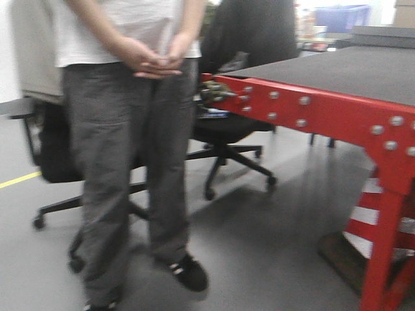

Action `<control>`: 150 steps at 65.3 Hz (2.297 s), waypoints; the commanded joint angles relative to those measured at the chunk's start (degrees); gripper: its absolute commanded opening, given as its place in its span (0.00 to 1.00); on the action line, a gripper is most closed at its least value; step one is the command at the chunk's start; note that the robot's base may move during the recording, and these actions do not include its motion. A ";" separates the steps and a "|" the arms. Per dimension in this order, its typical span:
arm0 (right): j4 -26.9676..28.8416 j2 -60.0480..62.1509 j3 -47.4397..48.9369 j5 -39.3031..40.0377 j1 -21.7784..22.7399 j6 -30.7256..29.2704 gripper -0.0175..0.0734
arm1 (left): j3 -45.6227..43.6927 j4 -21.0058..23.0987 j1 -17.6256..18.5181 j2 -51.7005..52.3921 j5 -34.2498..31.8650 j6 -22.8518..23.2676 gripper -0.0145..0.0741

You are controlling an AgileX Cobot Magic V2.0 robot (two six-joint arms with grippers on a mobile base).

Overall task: Fetch blue bin and place on conveyor start
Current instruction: 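Hold the teal bin with both grippers while driving to the red conveyor, then lower the teal bin with both grippers onto the grey belt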

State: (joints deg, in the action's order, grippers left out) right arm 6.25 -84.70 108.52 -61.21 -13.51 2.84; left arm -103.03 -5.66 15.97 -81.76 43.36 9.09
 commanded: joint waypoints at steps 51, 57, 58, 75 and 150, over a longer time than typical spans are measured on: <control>-1.67 0.71 0.60 1.17 0.29 -1.78 0.02 | -0.62 -1.26 -0.10 0.67 -3.86 0.45 0.04; -1.67 0.71 0.60 1.17 0.29 -1.78 0.02 | -0.62 -1.26 -0.10 0.67 -3.86 0.45 0.04; -1.67 0.71 0.60 1.17 0.29 -1.78 0.02 | -0.62 -1.26 -0.10 0.67 -3.86 0.45 0.04; -1.67 0.71 0.60 1.17 0.29 -1.78 0.02 | -0.62 -1.26 -0.10 0.67 -3.86 0.45 0.04; -1.67 0.71 0.60 1.32 0.29 -1.78 0.02 | -0.62 -1.26 -0.10 0.67 -3.86 0.45 0.04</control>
State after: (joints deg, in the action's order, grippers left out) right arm 6.47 -84.70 108.52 -61.21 -13.51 2.84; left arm -103.03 -5.90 15.97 -81.86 43.26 9.09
